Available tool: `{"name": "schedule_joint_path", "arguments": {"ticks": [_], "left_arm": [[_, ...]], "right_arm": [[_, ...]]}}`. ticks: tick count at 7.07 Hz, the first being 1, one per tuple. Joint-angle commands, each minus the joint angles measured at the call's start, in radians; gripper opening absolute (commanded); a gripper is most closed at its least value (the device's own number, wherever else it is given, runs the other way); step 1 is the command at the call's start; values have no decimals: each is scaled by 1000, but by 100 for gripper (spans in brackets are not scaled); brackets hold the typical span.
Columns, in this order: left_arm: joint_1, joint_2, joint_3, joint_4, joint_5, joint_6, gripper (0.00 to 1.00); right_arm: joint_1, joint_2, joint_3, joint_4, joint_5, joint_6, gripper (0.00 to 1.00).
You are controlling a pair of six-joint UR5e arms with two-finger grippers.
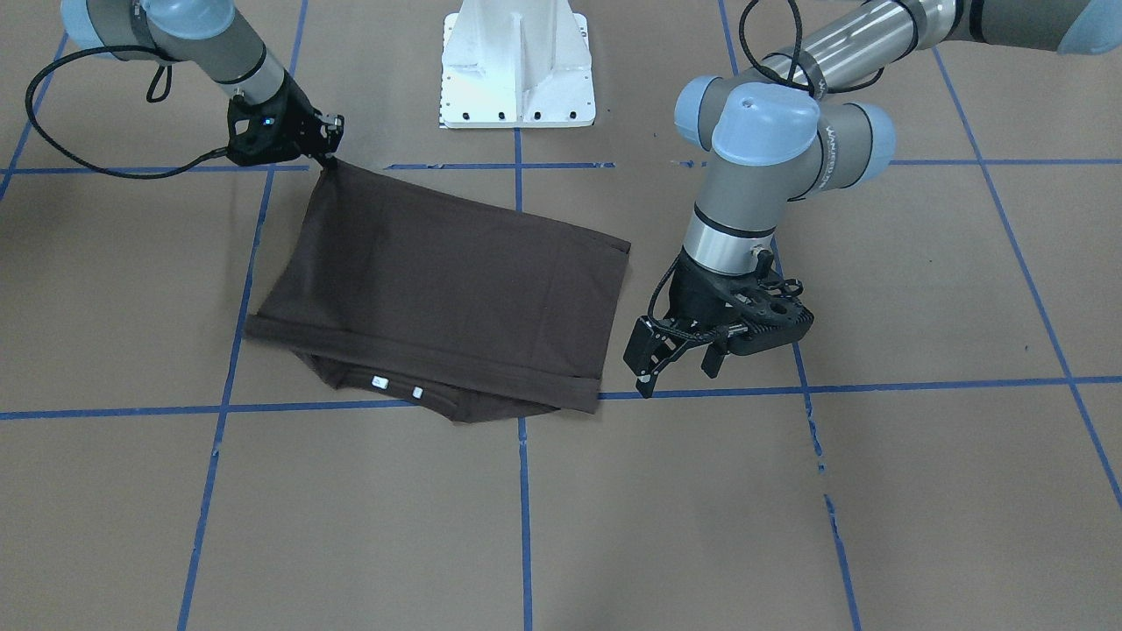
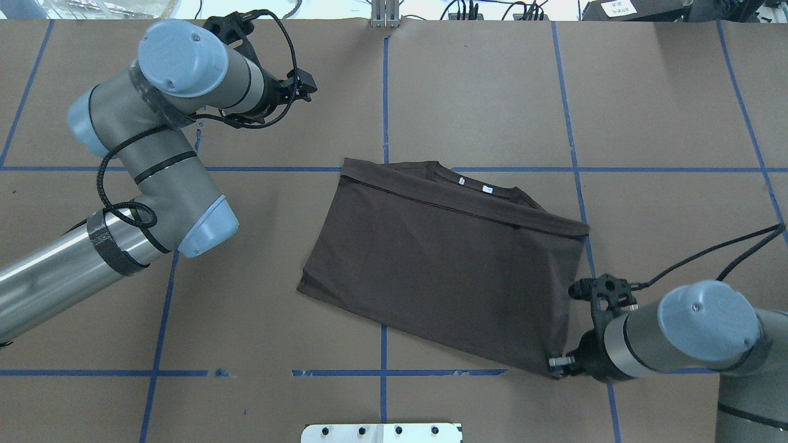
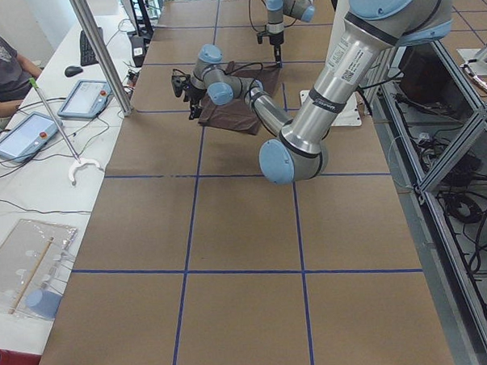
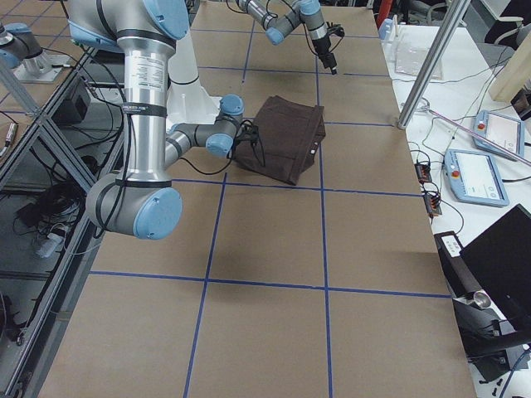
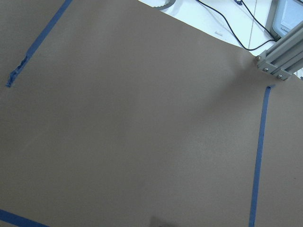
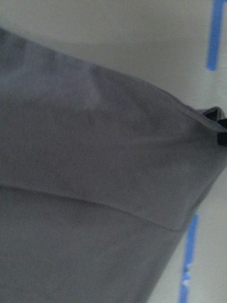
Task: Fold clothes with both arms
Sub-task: 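Move the left gripper toward the shirt while the right gripper repositions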
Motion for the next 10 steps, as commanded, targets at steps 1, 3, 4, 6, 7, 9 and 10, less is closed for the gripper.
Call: {"name": "schedule_joint_path", "arguments": {"ticks": [1, 3, 4, 6, 7, 9, 10], "left_arm": [[8, 7, -35, 1, -1, -3, 100], [66, 33, -96, 13, -10, -48, 100], [111, 82, -145, 13, -57, -135, 100], [268, 144, -203, 99, -27, -353, 94], [333, 141, -231, 166, -8, -422, 89], [407, 144, -237, 194, 21, -472, 83], [430, 138, -224, 196, 54, -472, 83]], "right_arm": [[-158, -40, 46, 11, 2, 23, 99], [-128, -32, 104, 17, -39, 60, 100], [-55, -15, 129, 20, -99, 63, 100], [120, 66, 129, 20, -111, 63, 100], [191, 92, 130, 20, -101, 62, 100], [236, 129, 126, 19, -101, 62, 100], [239, 129, 124, 19, -98, 62, 100]]}}
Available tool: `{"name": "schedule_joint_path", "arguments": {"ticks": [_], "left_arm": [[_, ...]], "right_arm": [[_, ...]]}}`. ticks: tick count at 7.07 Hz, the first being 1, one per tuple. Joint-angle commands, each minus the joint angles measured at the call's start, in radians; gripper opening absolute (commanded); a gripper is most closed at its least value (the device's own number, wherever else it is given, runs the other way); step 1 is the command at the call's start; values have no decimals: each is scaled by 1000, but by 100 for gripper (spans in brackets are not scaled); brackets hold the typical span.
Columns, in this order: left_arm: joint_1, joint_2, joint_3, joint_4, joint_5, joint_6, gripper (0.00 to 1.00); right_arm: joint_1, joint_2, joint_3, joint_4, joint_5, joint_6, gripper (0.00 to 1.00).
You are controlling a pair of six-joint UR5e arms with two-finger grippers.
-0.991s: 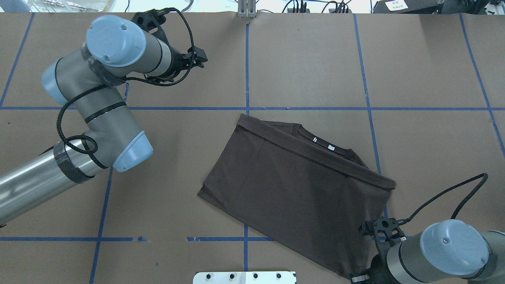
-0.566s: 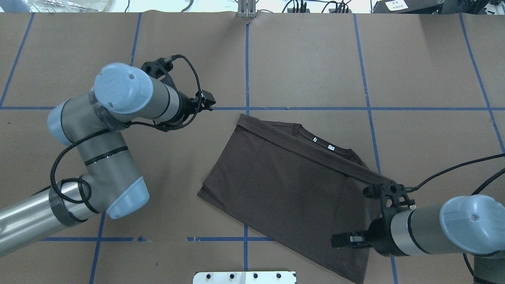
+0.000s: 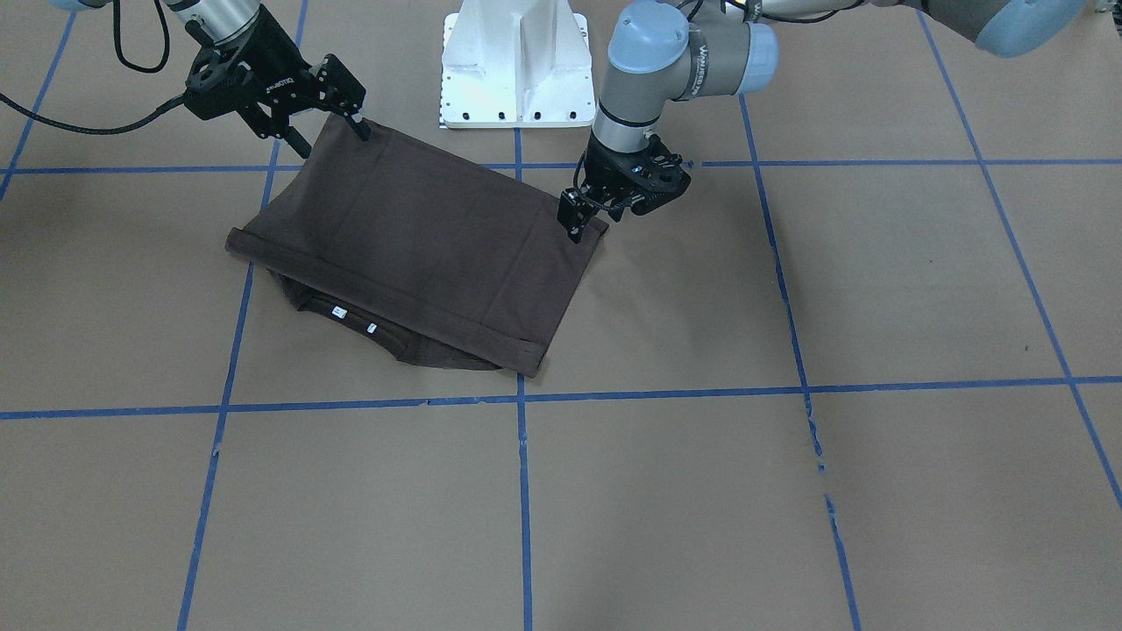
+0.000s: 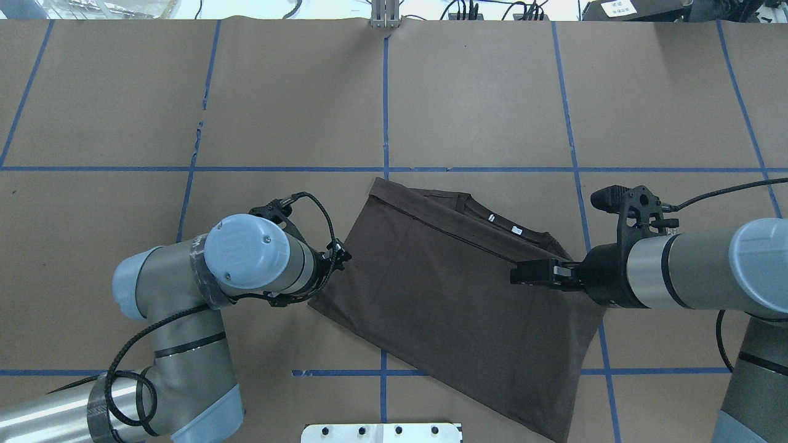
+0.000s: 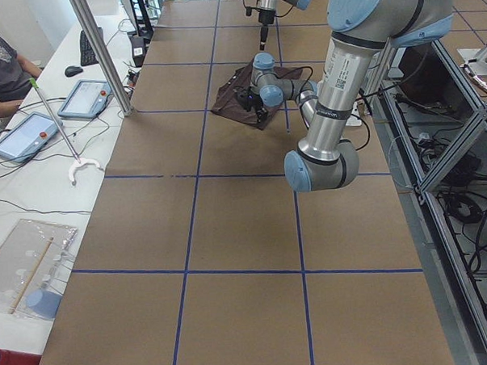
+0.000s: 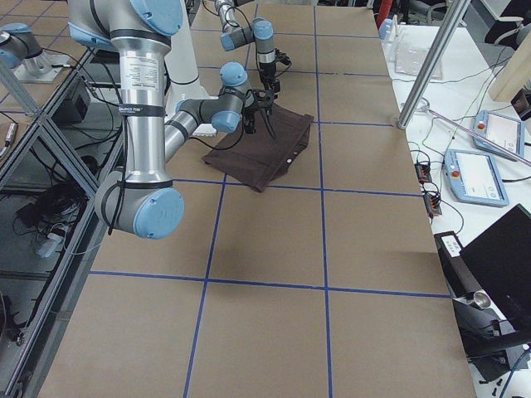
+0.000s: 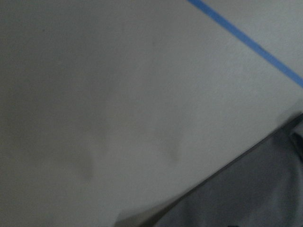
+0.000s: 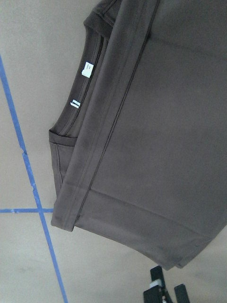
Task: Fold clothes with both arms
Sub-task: 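Grasp the folded shirt with both grippers and pull it straight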
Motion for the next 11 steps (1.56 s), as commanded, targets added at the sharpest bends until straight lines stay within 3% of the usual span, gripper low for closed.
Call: {"name": "schedule_joint_path", "arguments": {"ticks": [1, 3, 5, 6, 8, 11], "left_arm": [[42, -8, 19, 6, 36, -14, 83], [50, -16, 34, 3, 38, -14, 78], [50, -17, 42, 3, 41, -14, 62], [48, -17, 43, 3, 59, -12, 45], [47, -17, 45, 3, 61, -4, 0], [0, -17, 33, 7, 58, 8, 0]], "right_arm": [[21, 13, -12, -1, 3, 0, 100], [38, 31, -19, -1, 18, 0, 100], [41, 31, -19, -2, 21, 0, 100], [41, 31, -19, -2, 21, 0, 100], [43, 28, -19, -2, 21, 0, 100], [44, 20, -21, -2, 21, 0, 100]]}}
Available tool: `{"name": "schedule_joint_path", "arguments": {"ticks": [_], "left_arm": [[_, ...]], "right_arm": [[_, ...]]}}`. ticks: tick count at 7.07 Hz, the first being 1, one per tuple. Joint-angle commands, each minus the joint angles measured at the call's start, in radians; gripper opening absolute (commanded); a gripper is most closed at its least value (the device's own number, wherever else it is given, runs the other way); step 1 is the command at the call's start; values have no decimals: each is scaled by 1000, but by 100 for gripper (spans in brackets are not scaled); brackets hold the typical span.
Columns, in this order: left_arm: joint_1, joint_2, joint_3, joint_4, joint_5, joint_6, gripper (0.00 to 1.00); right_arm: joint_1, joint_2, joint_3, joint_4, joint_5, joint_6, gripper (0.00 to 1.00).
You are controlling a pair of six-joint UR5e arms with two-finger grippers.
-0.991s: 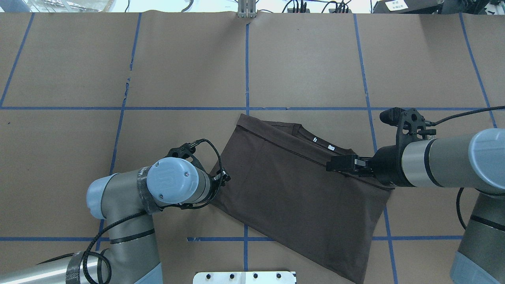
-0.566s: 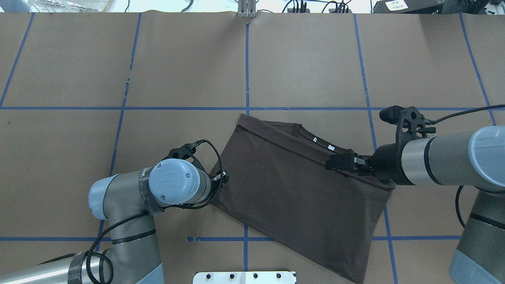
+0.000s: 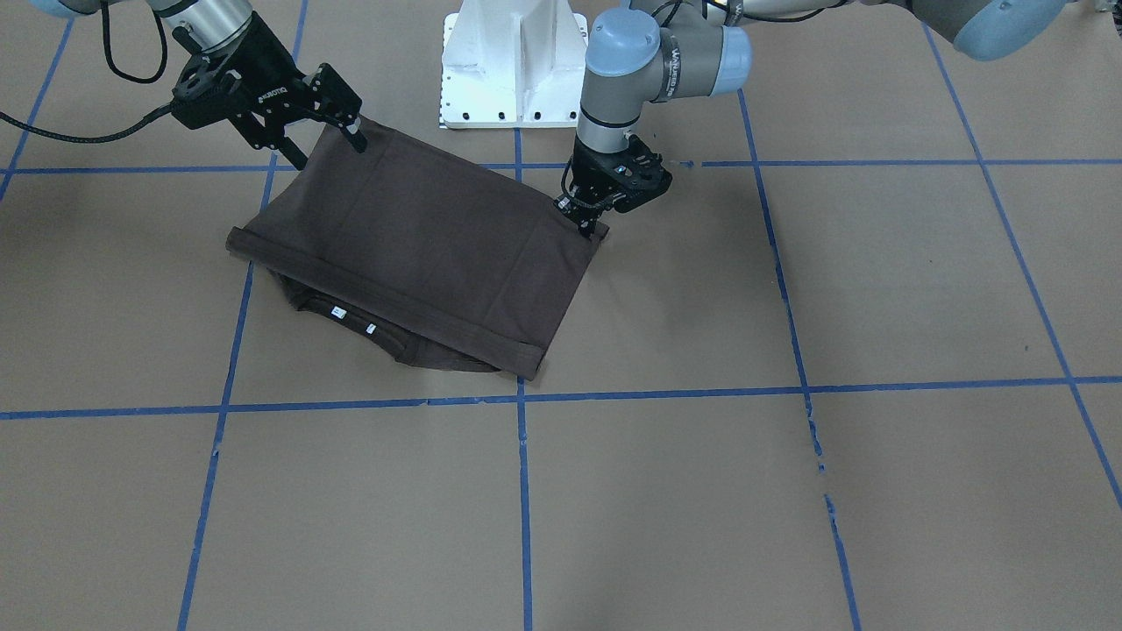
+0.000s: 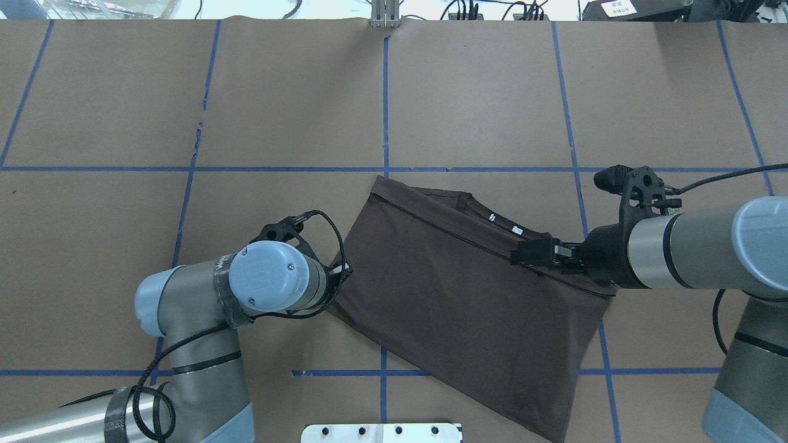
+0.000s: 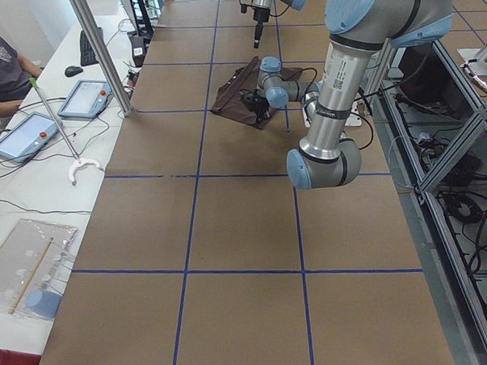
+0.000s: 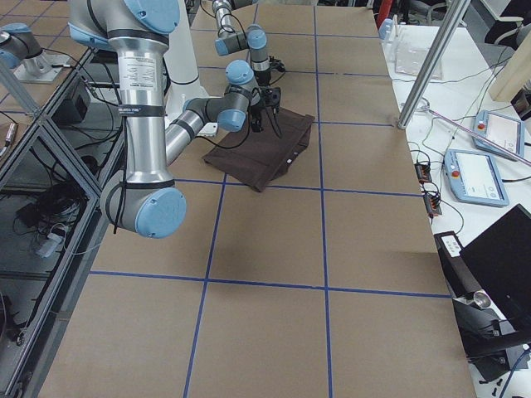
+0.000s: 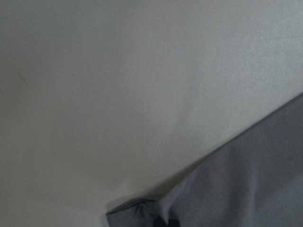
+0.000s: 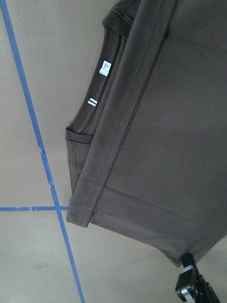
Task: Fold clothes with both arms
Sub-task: 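Grasp the folded shirt with both grippers and pull it straight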
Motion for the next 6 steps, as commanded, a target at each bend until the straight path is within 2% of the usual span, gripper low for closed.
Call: {"name": "schedule_joint_path", "arguments": {"ticks": [1, 2, 3, 4, 6], "left_arm": [[-56, 0, -3, 5, 0, 3, 0], [-88, -2, 3, 4, 3, 27, 0], [-128, -3, 32, -4, 11, 135, 0], [-188, -23, 93, -43, 20, 204, 0], [-324, -168, 405, -250, 20, 375, 0]], "right_arm": [[0, -3, -2, 0, -3, 0, 100], [6, 3, -22, 2, 1, 0, 100], [10, 5, -28, 2, 3, -8, 100], [15, 8, -28, 2, 3, -8, 100], [29, 25, -42, 15, 2, -12, 100]]}}
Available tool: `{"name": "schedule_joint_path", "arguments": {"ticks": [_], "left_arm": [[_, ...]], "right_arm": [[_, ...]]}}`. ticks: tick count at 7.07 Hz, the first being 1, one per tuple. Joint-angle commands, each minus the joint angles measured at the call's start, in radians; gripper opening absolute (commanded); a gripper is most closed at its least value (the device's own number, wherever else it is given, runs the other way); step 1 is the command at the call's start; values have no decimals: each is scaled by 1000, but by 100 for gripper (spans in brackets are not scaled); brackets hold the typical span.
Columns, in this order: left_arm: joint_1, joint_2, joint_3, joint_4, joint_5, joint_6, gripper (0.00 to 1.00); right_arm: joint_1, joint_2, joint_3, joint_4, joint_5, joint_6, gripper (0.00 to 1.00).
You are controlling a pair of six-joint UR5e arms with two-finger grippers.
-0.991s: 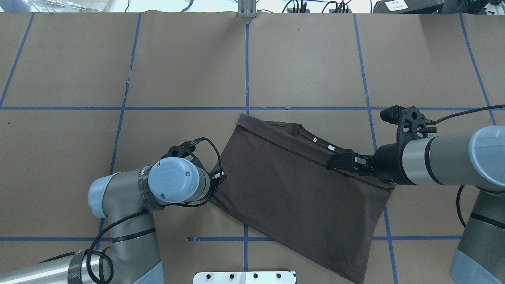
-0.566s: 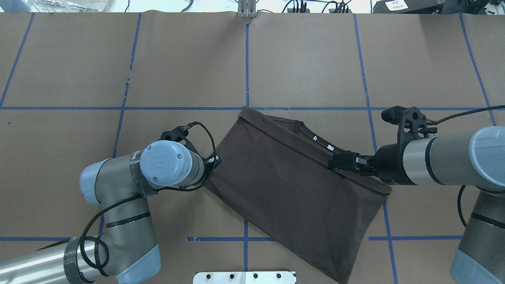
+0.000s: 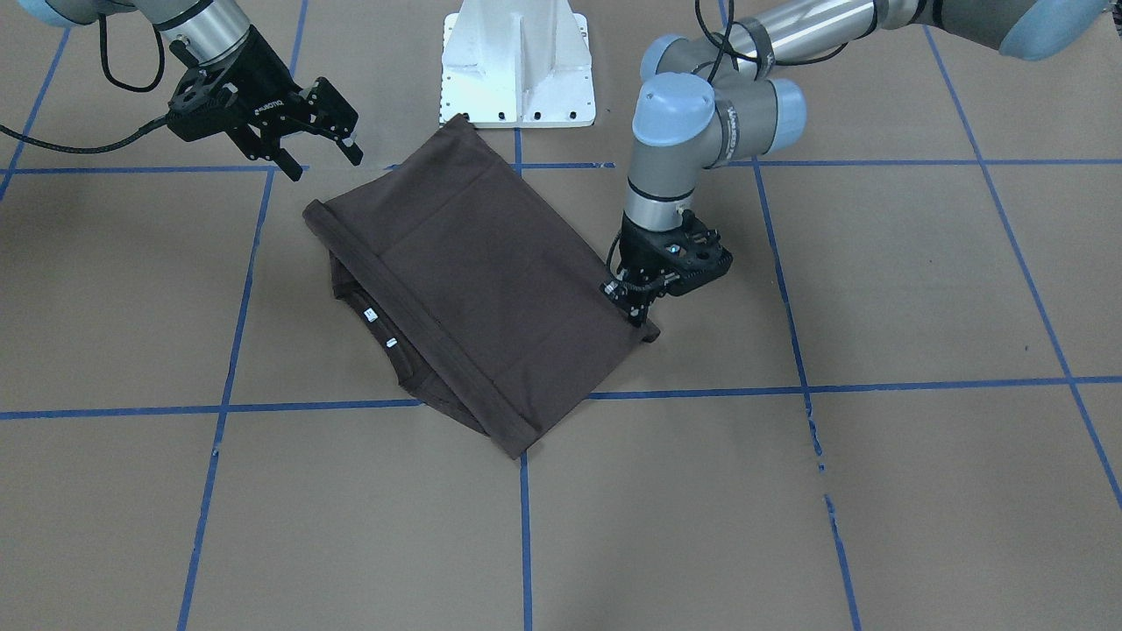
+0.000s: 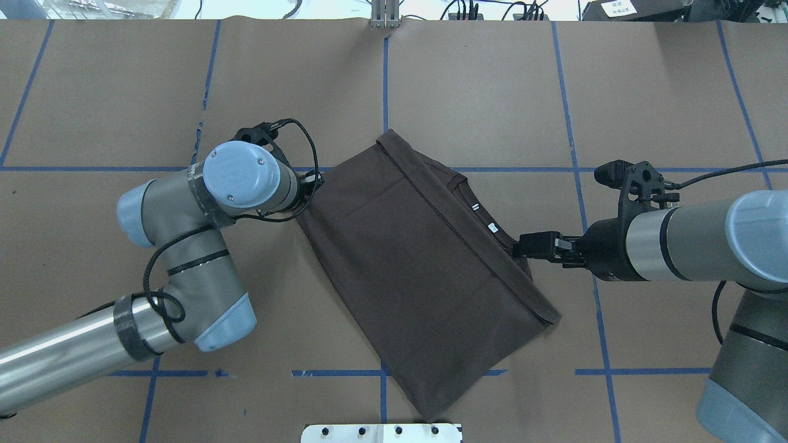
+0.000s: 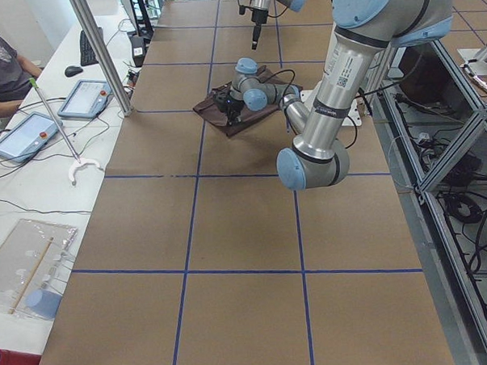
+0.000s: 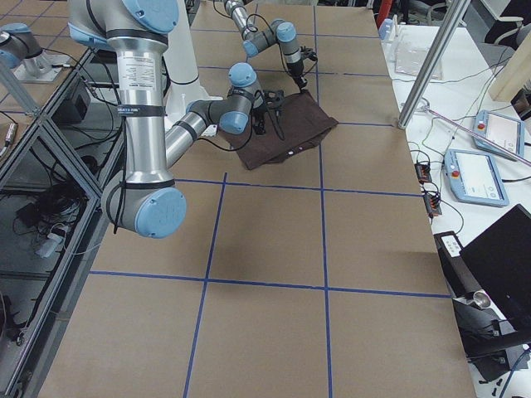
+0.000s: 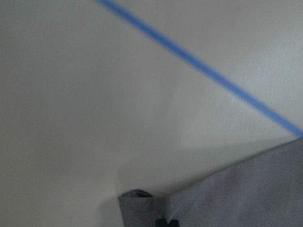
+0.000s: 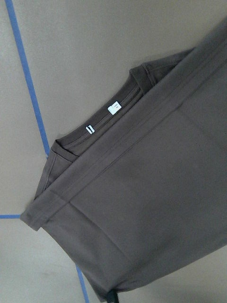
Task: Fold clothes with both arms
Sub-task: 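Rotate the brown shirt square with both grippers and release it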
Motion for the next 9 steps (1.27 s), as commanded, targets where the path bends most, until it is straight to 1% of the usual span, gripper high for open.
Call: {"name": "schedule_joint_path", "arguments": {"ticks": [1, 2, 3, 4, 5, 6, 7, 8, 9], "left_arm": [[-116, -161, 319, -223, 1, 165, 0], [-121, -184, 420, -412, 29, 215, 0], [-119, -207, 502, -546, 44, 227, 0], [-119, -201, 521, -549, 46, 244, 99], [-130, -204, 529, -555, 49, 270, 100], [-168, -207, 526, -555, 0, 279, 100], [-229, -206, 503, -540, -149, 298, 100], [-251, -185, 451, -490, -242, 301, 100], [-251, -136, 323, -377, -246, 321, 100]], "right_arm": [[8, 46, -35, 6, -3, -1, 100], [8, 52, -43, 6, -1, -1, 100], [8, 58, -43, 6, -1, -1, 100], [6, 61, -46, 5, -1, -1, 100], [3, 63, -56, 2, -6, -2, 100], [3, 92, -78, -9, -3, -4, 100], [0, 124, -121, -41, -9, -5, 100], [-3, 199, -151, -146, -13, -26, 100], [-9, 272, -178, -279, -18, -112, 100]]}}
